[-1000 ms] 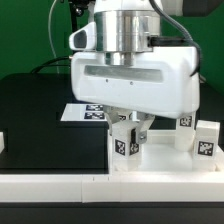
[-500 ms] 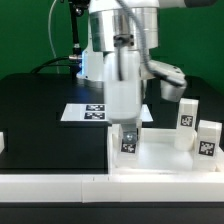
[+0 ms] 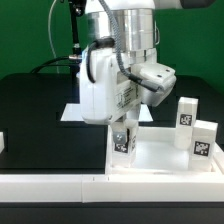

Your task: Assemble square table

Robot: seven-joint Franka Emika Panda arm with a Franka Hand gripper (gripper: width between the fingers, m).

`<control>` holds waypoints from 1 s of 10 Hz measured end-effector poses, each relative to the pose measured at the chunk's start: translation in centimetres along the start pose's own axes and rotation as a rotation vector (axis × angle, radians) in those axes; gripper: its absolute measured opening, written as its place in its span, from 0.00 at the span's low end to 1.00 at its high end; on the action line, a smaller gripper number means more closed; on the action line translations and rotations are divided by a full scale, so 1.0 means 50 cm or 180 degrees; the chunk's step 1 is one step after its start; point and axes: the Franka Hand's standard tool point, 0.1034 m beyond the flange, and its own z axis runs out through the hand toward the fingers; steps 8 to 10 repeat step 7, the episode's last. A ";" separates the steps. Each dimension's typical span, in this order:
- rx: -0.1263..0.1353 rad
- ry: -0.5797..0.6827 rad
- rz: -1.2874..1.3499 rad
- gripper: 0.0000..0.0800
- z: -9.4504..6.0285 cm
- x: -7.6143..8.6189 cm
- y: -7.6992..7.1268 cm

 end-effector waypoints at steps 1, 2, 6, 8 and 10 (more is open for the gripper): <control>0.0011 -0.0007 -0.0017 0.42 -0.004 -0.002 0.000; 0.0035 -0.0045 -0.0065 0.59 -0.023 -0.007 0.001; 0.0135 -0.0168 -0.0129 0.81 -0.088 -0.011 -0.013; 0.0127 -0.0161 -0.0131 0.81 -0.084 -0.011 -0.011; 0.0127 -0.0161 -0.0131 0.81 -0.084 -0.011 -0.011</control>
Offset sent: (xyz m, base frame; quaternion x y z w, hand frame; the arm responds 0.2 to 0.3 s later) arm -0.0044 -0.0069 0.0571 0.0306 -0.0282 -0.0106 0.9991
